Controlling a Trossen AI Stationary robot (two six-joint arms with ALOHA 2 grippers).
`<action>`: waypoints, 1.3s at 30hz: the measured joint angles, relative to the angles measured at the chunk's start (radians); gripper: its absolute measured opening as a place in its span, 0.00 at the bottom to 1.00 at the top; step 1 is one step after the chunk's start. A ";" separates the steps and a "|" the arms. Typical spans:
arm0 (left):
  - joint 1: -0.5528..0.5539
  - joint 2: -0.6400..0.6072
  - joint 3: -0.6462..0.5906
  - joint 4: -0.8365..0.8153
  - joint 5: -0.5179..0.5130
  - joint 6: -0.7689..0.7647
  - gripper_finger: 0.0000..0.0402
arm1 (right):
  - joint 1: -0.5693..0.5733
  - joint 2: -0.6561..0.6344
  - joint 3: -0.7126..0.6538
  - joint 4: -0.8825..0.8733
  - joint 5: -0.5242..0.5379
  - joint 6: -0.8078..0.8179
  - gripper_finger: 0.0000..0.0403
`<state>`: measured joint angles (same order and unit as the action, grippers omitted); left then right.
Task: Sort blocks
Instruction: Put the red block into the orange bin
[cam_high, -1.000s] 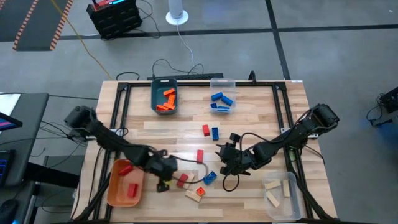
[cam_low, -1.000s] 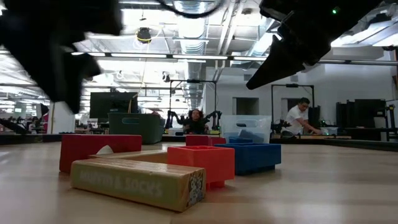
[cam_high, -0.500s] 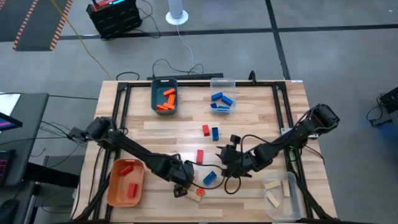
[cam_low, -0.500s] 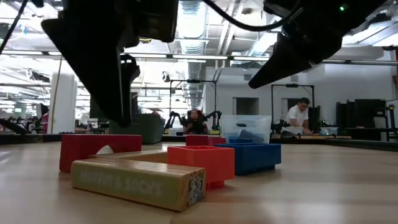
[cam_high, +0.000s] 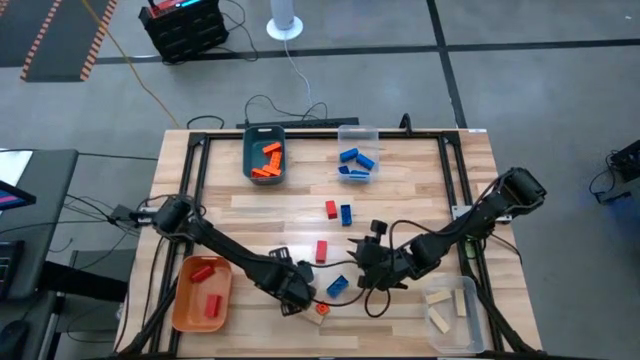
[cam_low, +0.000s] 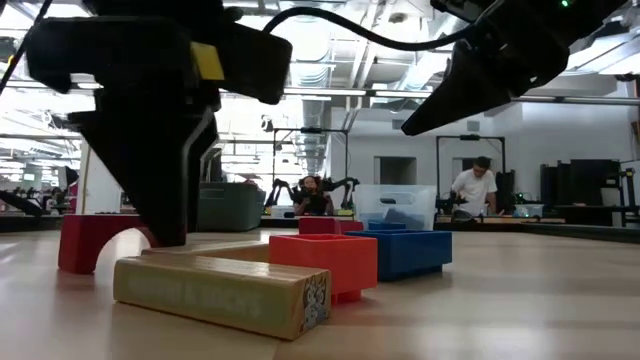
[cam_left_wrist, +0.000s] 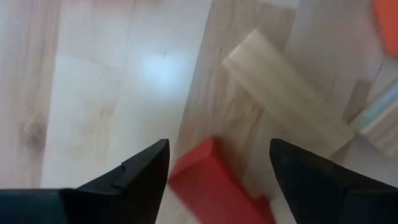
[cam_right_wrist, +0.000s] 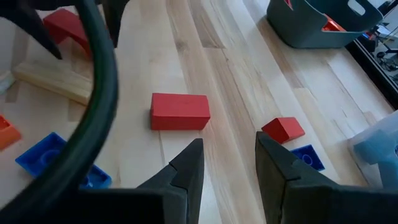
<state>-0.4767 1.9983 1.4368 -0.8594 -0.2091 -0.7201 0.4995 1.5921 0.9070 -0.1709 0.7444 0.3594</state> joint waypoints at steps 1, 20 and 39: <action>0.000 -0.003 0.000 -0.019 0.001 0.004 0.68 | 0.000 0.000 0.000 0.002 0.000 0.000 0.30; -0.019 -0.116 0.017 -0.289 0.000 -0.116 0.68 | 0.002 0.000 0.000 0.008 0.000 -0.001 0.30; 0.038 -0.116 -0.204 -0.030 0.102 -0.025 0.65 | 0.012 0.000 0.000 0.015 0.002 -0.002 0.30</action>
<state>-0.4390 1.8820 1.2329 -0.8889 -0.1076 -0.7451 0.5114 1.5921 0.9070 -0.1554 0.7464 0.3576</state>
